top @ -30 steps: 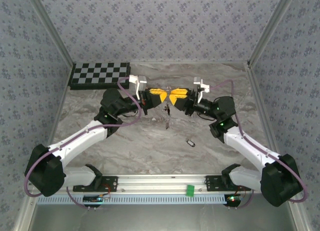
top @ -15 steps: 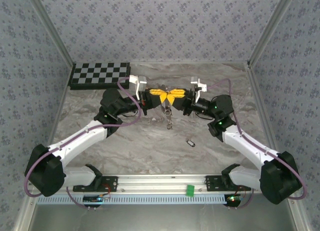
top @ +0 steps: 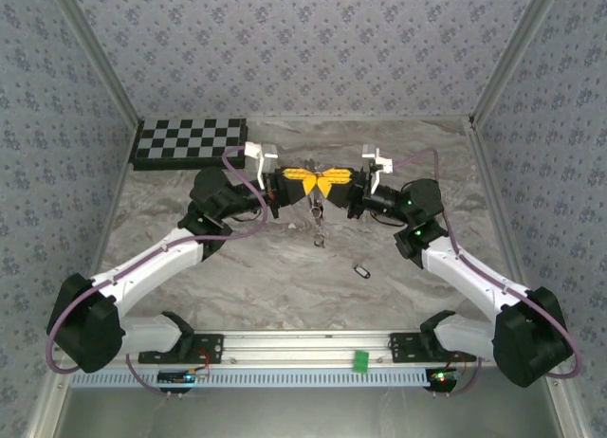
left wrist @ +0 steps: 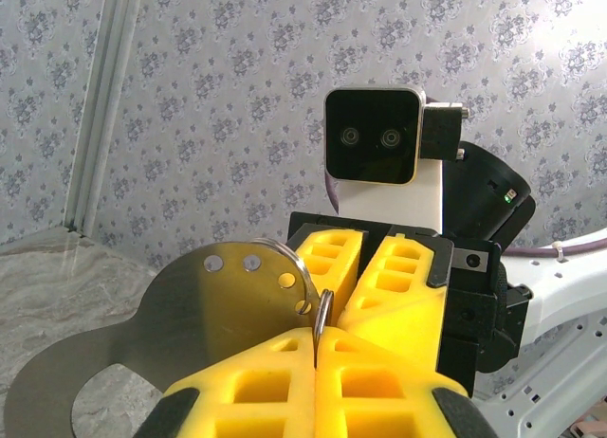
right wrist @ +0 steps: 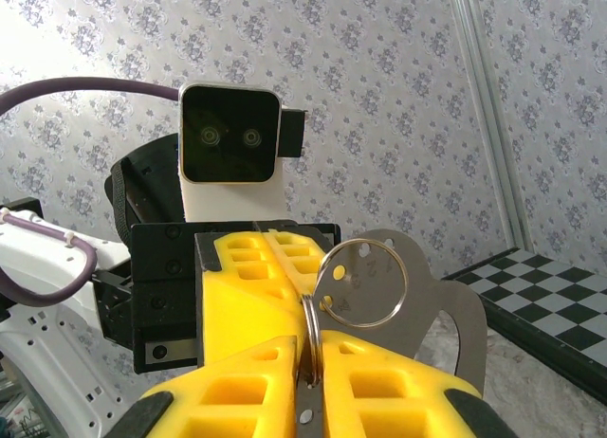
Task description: Put the keys on the keyring
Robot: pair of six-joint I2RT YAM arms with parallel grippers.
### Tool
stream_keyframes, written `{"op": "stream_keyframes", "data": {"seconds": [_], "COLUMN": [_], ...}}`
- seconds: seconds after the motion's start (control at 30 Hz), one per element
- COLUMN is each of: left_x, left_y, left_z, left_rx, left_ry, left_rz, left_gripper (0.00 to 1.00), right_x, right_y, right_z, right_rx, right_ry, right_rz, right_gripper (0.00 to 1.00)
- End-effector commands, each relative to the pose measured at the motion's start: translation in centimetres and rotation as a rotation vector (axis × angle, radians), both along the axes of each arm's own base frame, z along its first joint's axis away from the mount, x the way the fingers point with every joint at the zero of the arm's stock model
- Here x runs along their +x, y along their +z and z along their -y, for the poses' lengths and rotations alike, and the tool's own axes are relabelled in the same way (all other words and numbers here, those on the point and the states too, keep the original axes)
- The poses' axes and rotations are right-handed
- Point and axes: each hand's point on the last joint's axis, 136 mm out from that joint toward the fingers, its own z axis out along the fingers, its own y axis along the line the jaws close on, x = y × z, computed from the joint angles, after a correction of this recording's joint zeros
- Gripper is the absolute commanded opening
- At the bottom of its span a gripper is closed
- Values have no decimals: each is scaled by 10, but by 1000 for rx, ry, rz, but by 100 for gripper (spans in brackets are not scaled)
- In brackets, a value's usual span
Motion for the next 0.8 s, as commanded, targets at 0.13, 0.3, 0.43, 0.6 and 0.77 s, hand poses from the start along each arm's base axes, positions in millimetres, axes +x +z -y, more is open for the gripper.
{"op": "stream_keyframes", "data": {"seconds": [0.13,0.3,0.43,0.6,0.77], "left_x": [-10,-11,-11,-10,-10], "left_y": [15,15,13,13,13], "left_z": [1,2,3,2,2], "left_rx": [-29,-26,-19,-19,-18], "left_ry": [-31,-46,-49,-40,-43], "left_rz": [55,55,50,52,52], "left_gripper": [0,0,0,0,0], "right_x": [-11,-12,-11,-10,-10], "right_y": [17,19,20,20,19], "right_z": [0,-1,0,2,3], "right_rx": [14,12,15,17,17], "right_ry": [37,48,43,38,39], "right_rz": [60,65,65,59,56], "right_gripper": [10,10,21,7,0]}}
